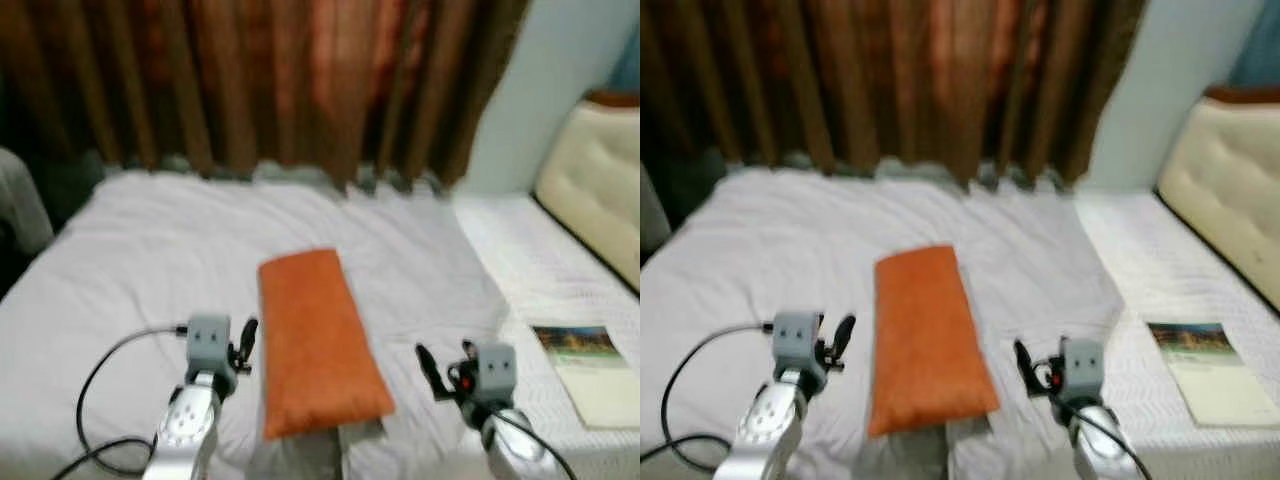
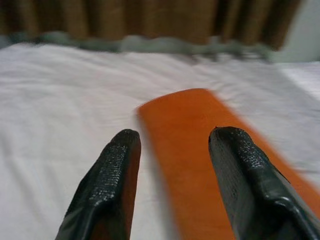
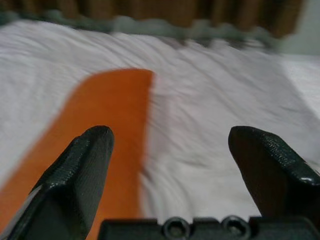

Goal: Clean up the room

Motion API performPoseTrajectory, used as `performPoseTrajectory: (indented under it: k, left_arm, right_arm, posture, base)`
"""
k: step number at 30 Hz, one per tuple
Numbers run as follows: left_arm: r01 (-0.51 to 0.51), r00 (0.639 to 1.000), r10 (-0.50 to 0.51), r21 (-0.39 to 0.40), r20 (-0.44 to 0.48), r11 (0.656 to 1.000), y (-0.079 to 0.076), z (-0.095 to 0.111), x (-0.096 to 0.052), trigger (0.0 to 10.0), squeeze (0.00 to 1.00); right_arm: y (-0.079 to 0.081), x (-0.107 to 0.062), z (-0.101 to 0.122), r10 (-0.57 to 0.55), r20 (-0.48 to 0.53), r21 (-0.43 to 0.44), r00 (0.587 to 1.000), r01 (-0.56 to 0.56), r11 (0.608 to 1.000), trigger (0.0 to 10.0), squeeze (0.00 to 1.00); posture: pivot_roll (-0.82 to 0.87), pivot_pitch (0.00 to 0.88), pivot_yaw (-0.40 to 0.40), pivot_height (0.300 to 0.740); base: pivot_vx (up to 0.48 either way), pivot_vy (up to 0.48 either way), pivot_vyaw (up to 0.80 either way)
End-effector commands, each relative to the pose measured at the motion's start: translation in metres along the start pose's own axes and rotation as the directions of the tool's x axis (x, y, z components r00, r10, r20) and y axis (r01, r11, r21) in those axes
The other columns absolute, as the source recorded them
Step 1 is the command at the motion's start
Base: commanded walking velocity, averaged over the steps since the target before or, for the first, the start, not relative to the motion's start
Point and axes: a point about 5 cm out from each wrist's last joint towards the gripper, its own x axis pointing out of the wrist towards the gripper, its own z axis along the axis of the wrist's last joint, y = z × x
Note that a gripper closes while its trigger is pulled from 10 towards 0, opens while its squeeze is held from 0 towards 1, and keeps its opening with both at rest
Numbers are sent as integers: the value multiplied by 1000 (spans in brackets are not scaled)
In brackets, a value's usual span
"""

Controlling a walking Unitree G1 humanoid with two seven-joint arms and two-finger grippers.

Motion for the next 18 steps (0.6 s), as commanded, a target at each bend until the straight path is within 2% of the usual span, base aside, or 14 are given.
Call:
performPoseTrajectory:
  k: [1, 7, 10, 12, 13, 14, 18]
  left_arm:
    - [20, 1000, -20, 0, -7, 1000, -6, 0, 3, 10000, 0]
    - [72, 997, -71, 30, -21, 997, -4, 3, 8, 10000, 0]
    - [71, 997, -70, 35, -25, 997, 2, 4, 11, 10000, 0]
    - [64, 997, -63, 18, -50, 998, 6, 0, 16, 10000, 0]
    - [52, 996, -55, -44, -71, 998, 7, -4, 22, 10000, 0]
    - [52, 996, -55, -44, -71, 998, 7, -4, 22, 10000, 0]
    - [62, 991, -85, -214, -99, 975, 6, -8, 32, 10000, 0]
  right_arm:
    - [-8, -2, -3, -18, -23, -10, 1000, 18, 1000, 10000, 0]
    - [-7, -2, -6, -13, -31, -12, 999, 13, 1000, 10000, 0]
    - [-4, 0, -7, -10, -34, -12, 999, 9, 1000, 10000, 0]
    - [0, 8, -8, 7, -57, 11, 998, -6, 1000, 10000, 0]
    - [4, 16, -10, 19, -102, 56, 995, -13, 998, 10000, 0]
    - [4, 16, -10, 19, -102, 56, 995, -13, 998, 10000, 0]
    - [1, 25, -12, -5, -175, 145, 985, 31, 989, 10000, 0]
  posture:
    - [67, 0, -107, 740]
    - [68, 0, -104, 740]
    - [56, 0, -97, 740]
    - [53, 0, -95, 740]
    - [44, 60, -93, 740]
    - [44, 60, -93, 740]
    - [5, 274, -115, 740]
  base:
    - [480, 0, 0]
    - [480, 0, 0]
    - [480, 0, 0]
    - [240, 0, 0]
    - [0, 0, 0]
    - [0, 0, 0]
    - [0, 0, 0]
